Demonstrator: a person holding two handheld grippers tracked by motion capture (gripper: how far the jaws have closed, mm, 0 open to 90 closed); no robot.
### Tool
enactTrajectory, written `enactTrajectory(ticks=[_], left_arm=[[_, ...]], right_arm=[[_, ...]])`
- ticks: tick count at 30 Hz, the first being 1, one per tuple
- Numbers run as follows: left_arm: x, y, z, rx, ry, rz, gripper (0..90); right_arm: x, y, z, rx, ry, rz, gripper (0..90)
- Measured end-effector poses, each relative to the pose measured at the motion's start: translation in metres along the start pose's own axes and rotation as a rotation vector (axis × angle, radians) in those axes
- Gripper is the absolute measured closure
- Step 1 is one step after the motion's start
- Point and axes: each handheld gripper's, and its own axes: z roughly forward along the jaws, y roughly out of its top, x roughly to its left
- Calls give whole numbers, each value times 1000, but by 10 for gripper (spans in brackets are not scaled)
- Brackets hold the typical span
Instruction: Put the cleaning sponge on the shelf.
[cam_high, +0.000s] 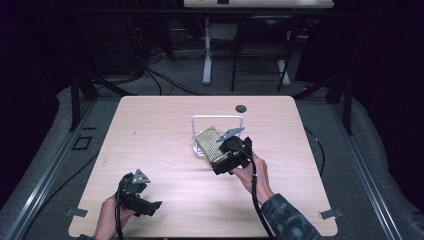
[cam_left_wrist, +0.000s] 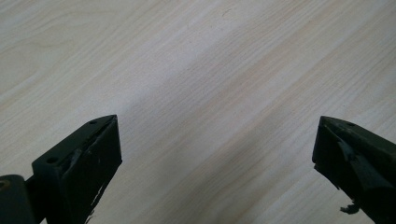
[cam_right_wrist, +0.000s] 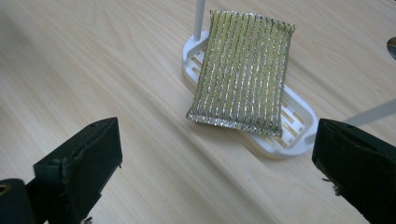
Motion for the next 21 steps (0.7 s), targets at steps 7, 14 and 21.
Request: enactTrajectory(ticks=[7, 14, 21], left_arm=[[0, 0, 1, 1, 9, -3, 13], [0, 1, 1, 7, 12, 0, 15], [0, 1, 1, 7, 12, -3, 17]], right_arm=[[-5, -19, -28, -2, -7, -15, 11], [-9, -37, -50, 2, -38, -27, 17], [-15, -58, -66, 18, -61, -17, 23]])
